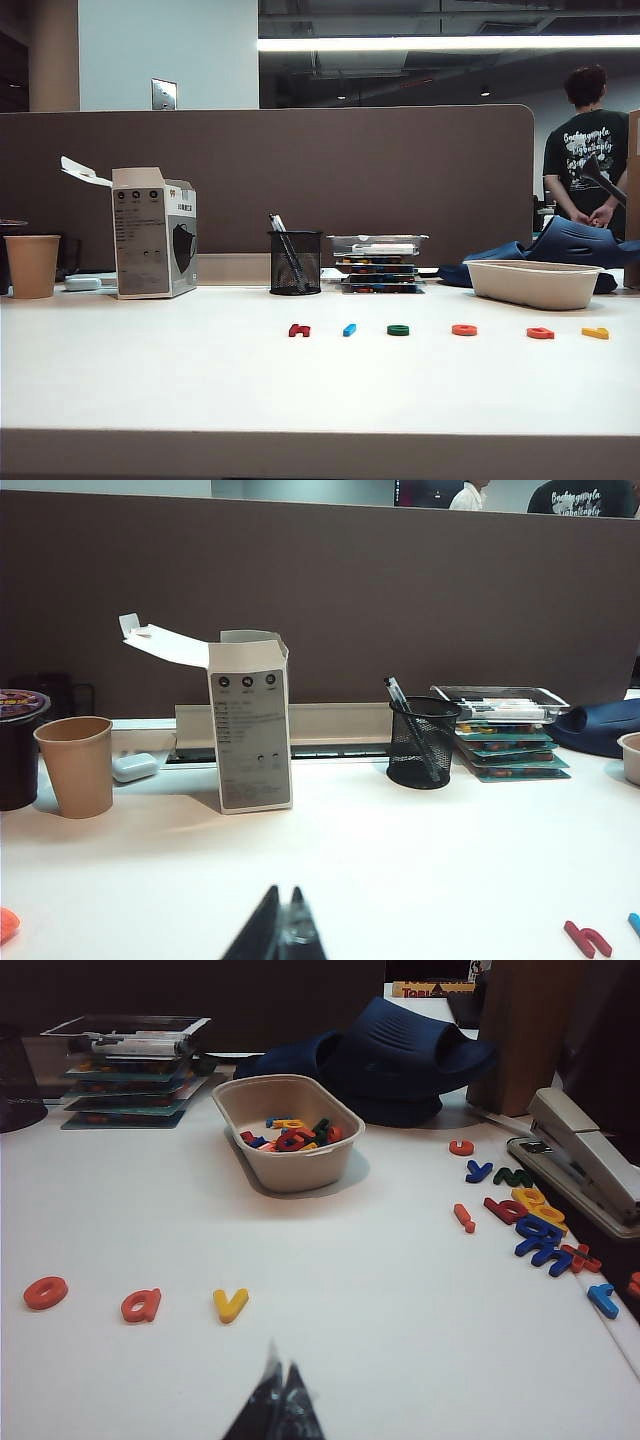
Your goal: Select the appropriate letters from the row of letter magnets placed on the table to arrange into the word "love".
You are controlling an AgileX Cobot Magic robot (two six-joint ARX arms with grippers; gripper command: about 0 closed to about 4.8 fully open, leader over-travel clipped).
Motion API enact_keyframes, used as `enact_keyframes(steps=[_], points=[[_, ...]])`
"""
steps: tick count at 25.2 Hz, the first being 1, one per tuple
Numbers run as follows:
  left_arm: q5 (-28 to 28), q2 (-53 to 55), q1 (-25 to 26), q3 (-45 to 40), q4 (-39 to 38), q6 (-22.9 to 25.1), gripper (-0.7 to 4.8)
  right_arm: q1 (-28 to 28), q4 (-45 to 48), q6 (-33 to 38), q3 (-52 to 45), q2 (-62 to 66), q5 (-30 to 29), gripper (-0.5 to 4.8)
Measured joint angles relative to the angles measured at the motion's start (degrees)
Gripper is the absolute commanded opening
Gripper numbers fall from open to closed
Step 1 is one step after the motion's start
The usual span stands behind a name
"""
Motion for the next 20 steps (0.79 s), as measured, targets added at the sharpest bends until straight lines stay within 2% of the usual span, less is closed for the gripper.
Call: enact_keyframes(steps=[14, 16, 18, 19, 20], points=[[0.0, 0.0, 0.0, 0.0, 0.0, 0.0, -0.05, 0.0, 0.0, 0.0, 0.0, 0.0, 0.0, -0.05], [0.2, 0.0, 0.0, 0.5, -0.5, -2.1, -0.05, 0.0, 0.0, 0.0, 0.0, 0.0, 0.0, -0.05], [3.7, 0.2, 0.0, 6.8, -6.6, -7.9, -0.05, 0.0, 0.0, 0.0, 0.0, 0.0, 0.0, -0.05], [4.9, 0.1, 0.0, 10.0, -8.9, -9.3, -0.05, 0.0, 0.0, 0.0, 0.0, 0.0, 0.0, -0.05], [7.6, 0.1, 0.0, 15.8, -15.5, -9.9, -0.05, 0.0, 0.0, 0.0, 0.0, 0.0, 0.0, -0.05]])
